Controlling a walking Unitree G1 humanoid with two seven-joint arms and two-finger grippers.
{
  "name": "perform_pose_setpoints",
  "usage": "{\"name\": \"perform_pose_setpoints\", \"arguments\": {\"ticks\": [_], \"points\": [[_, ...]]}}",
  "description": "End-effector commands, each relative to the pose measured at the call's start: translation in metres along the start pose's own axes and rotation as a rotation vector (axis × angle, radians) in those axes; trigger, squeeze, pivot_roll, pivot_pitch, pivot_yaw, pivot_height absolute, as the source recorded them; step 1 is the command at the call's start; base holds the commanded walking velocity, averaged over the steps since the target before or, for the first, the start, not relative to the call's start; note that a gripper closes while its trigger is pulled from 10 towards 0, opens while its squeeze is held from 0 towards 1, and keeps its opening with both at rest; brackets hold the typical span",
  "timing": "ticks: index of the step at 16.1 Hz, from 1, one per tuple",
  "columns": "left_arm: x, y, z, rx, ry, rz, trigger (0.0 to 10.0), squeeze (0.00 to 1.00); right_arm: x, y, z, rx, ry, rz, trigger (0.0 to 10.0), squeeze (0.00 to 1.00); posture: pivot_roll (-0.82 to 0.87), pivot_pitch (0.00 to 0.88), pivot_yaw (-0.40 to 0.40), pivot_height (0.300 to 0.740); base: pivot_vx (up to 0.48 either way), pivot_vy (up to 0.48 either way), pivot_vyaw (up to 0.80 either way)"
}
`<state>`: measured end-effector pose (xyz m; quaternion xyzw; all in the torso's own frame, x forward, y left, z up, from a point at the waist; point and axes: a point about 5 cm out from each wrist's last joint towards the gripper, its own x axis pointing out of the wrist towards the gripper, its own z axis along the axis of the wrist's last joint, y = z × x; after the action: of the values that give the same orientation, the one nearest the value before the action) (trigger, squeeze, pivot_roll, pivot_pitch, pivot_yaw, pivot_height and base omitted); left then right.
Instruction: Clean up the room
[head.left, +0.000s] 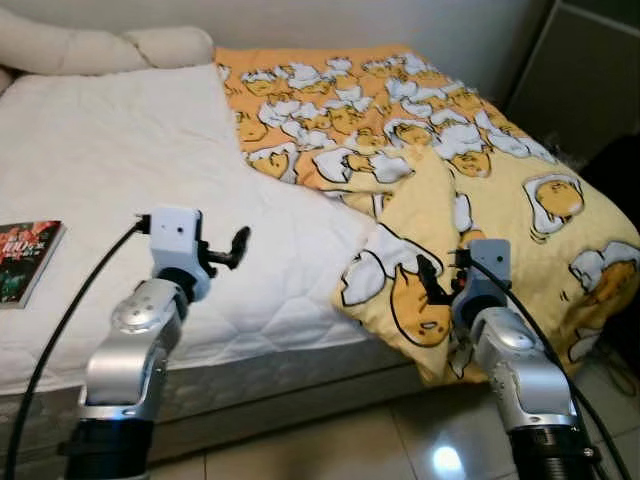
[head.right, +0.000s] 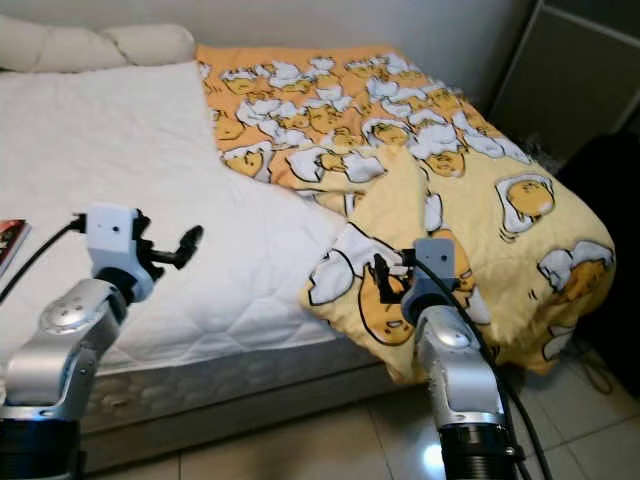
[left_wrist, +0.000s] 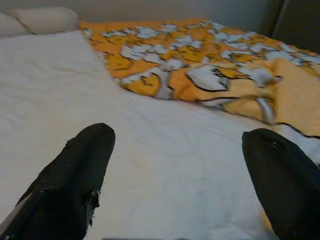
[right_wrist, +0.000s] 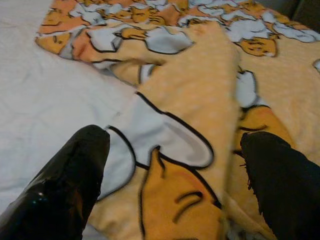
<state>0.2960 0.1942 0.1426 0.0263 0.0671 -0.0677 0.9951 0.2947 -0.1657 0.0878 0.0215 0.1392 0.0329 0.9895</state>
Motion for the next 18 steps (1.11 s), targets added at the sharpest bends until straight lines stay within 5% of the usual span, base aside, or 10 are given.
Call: {"name": "perform_pose_setpoints", "arguments": {"ticks": [1, 10, 18], "points": [[0.0007, 0.0004, 0.0019, 0.003, -0.007, 0.004, 10.0, 0.00, 0.0007, 0.0030, 0.0077, 0.001, -0.031, 0.017, 10.0, 0.00, 0.06, 0.000, -0.038, 0.740, 0.300, 0.000, 0.00], [0.0022, 0.0007, 0.0033, 0.003, -0.012, 0.003, 10.0, 0.00, 0.0025, 0.0055, 0.0078, -0.070, -0.015, 0.049, 10.0, 0.00, 0.06, 0.000, -0.037, 0.740, 0.301, 0.000, 0.18], [0.0018, 0.0001, 0.0028, 0.008, -0.007, -0.006, 10.0, 0.00, 0.0026, 0.0040, 0.0077, -0.027, -0.015, 0.036, 10.0, 0.00, 0.06, 0.000, -0.036, 0.740, 0.300, 0.000, 0.10]]}}
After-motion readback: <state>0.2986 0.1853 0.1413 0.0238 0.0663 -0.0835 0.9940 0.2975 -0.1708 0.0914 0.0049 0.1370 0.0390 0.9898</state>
